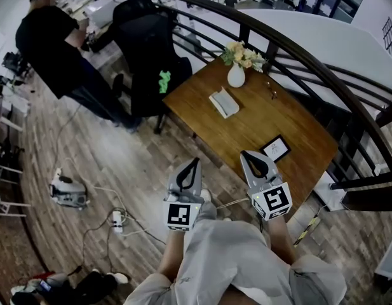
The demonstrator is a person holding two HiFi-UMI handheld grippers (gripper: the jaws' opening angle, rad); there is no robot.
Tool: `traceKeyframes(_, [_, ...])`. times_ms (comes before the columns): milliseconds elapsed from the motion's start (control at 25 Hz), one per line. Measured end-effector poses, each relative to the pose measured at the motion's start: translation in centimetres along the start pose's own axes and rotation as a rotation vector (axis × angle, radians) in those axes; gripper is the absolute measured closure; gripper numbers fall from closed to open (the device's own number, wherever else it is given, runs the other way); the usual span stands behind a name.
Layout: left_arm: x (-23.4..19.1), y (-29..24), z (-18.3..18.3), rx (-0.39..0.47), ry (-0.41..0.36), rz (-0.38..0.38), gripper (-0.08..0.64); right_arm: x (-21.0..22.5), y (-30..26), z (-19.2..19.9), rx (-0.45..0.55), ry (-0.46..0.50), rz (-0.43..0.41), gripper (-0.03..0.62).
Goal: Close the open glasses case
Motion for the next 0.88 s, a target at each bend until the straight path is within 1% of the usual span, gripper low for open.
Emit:
traceKeyframes(160, [-3.4, -2.2, 0.7, -0.006, -0.007, 0.025, 0.541, 0.7, -3.6, 0.0, 0.004, 0.006, 0.03, 0.589])
traceKeyframes(480, [-9.2, -5.5, 1.2, 0.019, 0.01, 0.073, 0.541, 0.4, -9.4, 0.2, -0.001, 0.012, 0.079, 0.589])
traceKeyframes(600, [-10.5, -6.5, 1.7, 0.026, 0.023, 0.087, 0.541, 0.5, -10.8, 0.7, -0.007, 0.007, 0.098, 0.589])
traceKeyframes(720, [-11.7, -7.5, 2.8, 0.008, 0.029, 0.099, 0.541, 0.7, -11.9, 1.4, -0.02, 0.002, 0.118, 0.589])
traceKeyframes(880, [-12.6, -9.5, 3.3, 0.023, 0.046, 0.131, 0.541, 1.6, -12.9, 2.2, -0.038, -0.005, 0.152, 0.589])
Point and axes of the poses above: the fingertips, and each gripper's own axes: y backward along the fingers, x to its right, z out of its underside, the point moved 7 cm from there along y, backward along the fingers, and after that the axes turned 11 degrees about x, right-handed, at the moved point
